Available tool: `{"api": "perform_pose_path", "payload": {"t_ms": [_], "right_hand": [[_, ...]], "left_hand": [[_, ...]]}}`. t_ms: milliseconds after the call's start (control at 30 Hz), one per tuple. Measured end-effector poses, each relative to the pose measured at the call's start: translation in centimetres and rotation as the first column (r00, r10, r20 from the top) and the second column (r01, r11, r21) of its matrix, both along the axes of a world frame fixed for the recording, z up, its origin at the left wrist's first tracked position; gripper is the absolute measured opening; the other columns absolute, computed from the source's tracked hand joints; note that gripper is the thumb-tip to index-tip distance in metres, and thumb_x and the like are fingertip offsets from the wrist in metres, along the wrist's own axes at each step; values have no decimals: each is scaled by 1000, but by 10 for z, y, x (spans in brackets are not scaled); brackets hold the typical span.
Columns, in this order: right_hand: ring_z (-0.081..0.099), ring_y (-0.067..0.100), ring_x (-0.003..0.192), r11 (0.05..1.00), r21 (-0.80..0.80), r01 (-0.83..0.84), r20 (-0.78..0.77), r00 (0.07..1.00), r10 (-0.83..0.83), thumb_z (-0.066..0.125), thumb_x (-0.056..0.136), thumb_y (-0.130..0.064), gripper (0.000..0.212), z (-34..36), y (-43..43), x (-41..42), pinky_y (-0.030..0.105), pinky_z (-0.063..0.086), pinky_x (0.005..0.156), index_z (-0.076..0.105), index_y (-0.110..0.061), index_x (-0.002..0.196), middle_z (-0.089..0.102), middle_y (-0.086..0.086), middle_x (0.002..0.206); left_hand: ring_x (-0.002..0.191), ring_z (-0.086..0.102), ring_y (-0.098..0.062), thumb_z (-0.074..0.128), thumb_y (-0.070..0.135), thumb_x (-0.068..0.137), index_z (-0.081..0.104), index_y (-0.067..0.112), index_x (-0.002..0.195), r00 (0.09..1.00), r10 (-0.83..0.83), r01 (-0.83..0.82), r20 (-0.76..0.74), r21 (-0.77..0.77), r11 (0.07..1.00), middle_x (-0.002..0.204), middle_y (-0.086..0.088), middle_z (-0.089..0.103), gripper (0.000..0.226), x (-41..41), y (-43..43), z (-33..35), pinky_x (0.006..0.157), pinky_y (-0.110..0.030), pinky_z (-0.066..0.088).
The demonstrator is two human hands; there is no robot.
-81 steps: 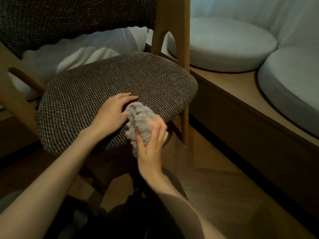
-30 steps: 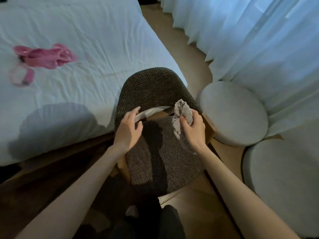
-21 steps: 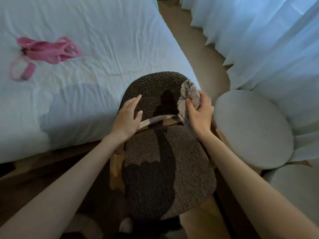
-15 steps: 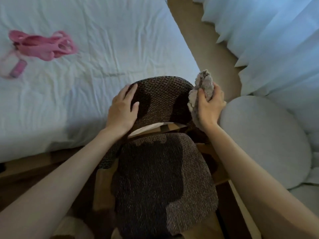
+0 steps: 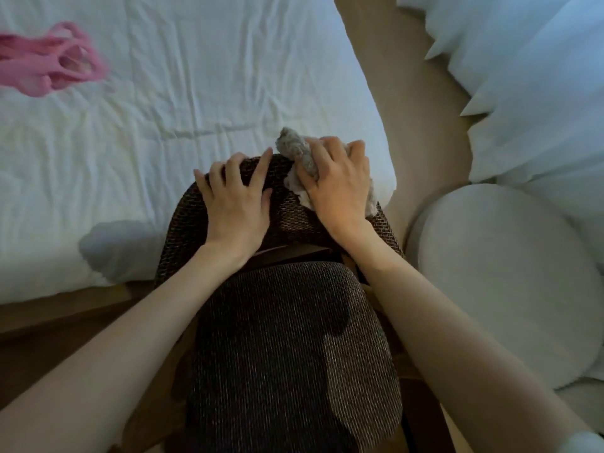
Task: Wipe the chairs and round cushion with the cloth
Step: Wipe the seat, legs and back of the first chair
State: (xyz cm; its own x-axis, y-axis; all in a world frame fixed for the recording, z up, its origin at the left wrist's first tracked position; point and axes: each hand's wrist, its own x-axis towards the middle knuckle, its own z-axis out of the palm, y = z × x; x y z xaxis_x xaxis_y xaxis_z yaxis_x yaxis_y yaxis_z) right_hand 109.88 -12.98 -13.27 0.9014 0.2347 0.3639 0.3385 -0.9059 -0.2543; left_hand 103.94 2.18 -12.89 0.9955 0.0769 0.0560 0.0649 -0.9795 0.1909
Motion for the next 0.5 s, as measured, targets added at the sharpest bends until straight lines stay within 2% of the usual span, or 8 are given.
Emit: {"api": "perform_pose_path", "payload": {"t_ms": [100, 267, 400, 500], "right_hand": [[49, 29, 90, 997, 65, 48, 18, 999, -49, 52, 89, -50, 43, -7, -4, 2, 36, 36, 68, 68, -16, 110, 65, 1, 100], [43, 22, 74, 943, 249, 221, 41, 970, -238, 52, 90, -48, 40, -13, -17, 0, 35, 38, 67, 68, -12, 86, 63, 3, 79], [39, 17, 86, 895, 365, 255, -172, 964, -205, 49, 91, -52, 41, -26, -47, -9, 31, 36, 68, 64, -14, 94, 59, 0, 86], [45, 23, 92, 889, 318, 331, -291, 926, -240, 44, 92, -54, 49, -44, -81, -23, 35, 39, 69, 61, -8, 89, 59, 5, 87]], "left_hand": [[131, 25, -40, 41, 32, 100, 18, 28, 151, 999, 45, -45, -31, -13, 999, 143, -17, 29, 56, 4, -6, 2, 111, -66, 7], [137, 17, -39, 40, 31, 100, 8, 25, 153, 999, 29, -27, -45, 42, 999, 146, -16, 24, 62, 2, -8, 1, 111, -67, 5], [143, 9, -37, 44, 25, 99, 3, 25, 153, 993, -119, 119, -5, 72, 990, 157, -7, 12, 68, 4, -19, -1, 110, -68, -2], [146, 1, -35, 47, 9, 93, -3, 27, 152, 977, -213, 209, 28, 114, 971, 161, 3, -2, 79, 9, -36, -6, 109, -65, -8]]}}
